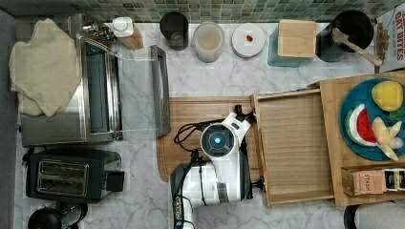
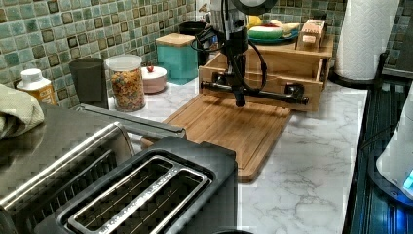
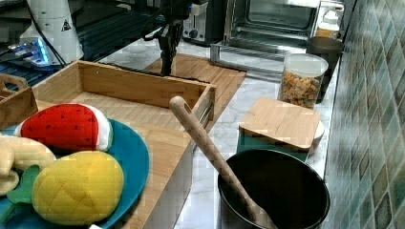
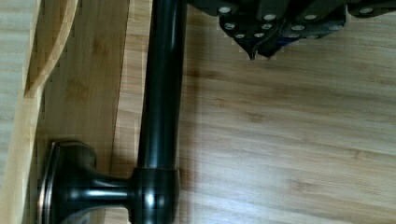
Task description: Close the drawer.
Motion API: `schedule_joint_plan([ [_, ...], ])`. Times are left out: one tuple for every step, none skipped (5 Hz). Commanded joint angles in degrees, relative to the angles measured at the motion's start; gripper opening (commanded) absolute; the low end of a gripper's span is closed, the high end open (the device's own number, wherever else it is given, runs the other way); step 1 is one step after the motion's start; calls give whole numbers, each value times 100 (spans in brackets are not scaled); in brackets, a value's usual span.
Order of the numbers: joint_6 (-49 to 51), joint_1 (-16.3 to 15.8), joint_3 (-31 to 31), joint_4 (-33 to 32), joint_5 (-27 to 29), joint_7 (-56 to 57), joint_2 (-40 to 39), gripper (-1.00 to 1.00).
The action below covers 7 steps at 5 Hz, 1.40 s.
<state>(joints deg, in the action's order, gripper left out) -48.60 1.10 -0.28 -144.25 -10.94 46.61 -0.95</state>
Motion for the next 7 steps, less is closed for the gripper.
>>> schedule_joint_plan([
  [-554,610,-771,412,-447,896,-274,-100],
  [-616,715,-1072,561,-554,940,-207,-100],
  [-280,961,-1316,1035,-555,1306,-278,-100],
  [-420,1218,-1625,1415,-245,2075,-567,-100],
  [-780,1474,-1891,1766,100,2742,-927,-100],
  [-953,1653,-2126,2100,392,3374,-1162,-100],
  [-1057,1872,-2166,2263,365,3464,-1224,-100],
])
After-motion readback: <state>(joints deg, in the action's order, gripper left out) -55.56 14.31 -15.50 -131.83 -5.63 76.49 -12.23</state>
